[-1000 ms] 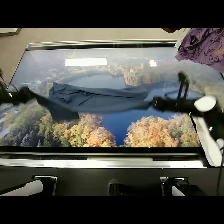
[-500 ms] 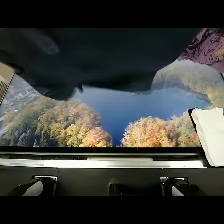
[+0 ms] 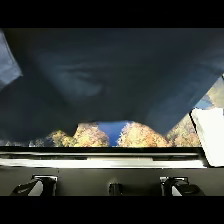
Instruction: Fold the clothes and pants, and hang the long-sleeved shirts on hangers.
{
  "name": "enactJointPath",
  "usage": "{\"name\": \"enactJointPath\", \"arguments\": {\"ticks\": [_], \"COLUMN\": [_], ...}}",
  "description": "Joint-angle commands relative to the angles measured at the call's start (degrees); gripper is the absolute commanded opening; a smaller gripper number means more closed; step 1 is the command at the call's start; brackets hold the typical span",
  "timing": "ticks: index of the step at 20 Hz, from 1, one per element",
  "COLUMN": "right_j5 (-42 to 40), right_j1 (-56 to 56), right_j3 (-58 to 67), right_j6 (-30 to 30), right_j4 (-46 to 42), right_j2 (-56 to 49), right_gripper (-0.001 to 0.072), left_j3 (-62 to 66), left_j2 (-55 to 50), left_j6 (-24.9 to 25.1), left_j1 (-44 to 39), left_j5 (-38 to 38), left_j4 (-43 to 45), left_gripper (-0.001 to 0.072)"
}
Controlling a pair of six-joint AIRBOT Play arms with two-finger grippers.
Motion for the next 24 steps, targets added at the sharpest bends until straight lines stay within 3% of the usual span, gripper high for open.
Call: {"name": "enactJointPath", "arguments": {"ticks": [1, 5, 8, 12, 16, 20, 24], "right_j5": [5.25, 7.23, 5.09, 1.2, -5.55, -4.24, 2.93], "right_j1": [0.04, 0.07, 0.07, 0.07, 0.07, 0.07, 0.07], "right_j3": [-2.34, -5.44, -5.44, -5.44, -5.42, -5.44, -5.44], "right_j6": [3.08, 4.76, 4.98, 5.01, 4.96, 4.96, 4.98], "right_j4": [0.15, 0.66, 0.87, 1.07, 1.75, 2.16, 2.14], "right_j2": [-5.44, -18.03, -29.07, -41.86, -51.54, -56.43, -58.86], "right_gripper": [0.0029, 0.0029, 0.0029, 0.0029, 0.0029, 0.0029, 0.0029], "left_j3": [-4.7, -16.04, -22.29, -21.73, -17.46, -15.91, -15.91], "left_j2": [-3.5, -15.28, -28.52, -47.21, -58.58, -60.92, -60.5], "left_j6": [0.74, 3.3, 8.41, 15.19, 19.06, 19.17, 16.28], "left_j1": [-0.07, -0.07, -0.09, -0.7, -2.45, -2.54, -2.58], "left_j5": [-2.64, -1.51, 4.98, 13.33, 19.37, 17.03, 5.99], "left_j4": [-1.53, -6.97, -11.32, -17.14, -17.44, -14.56, -10.29], "left_gripper": [0.0014, 0.0014, 0.0014, 0.0014, 0.0014, 0.0014, 0.0014]}}
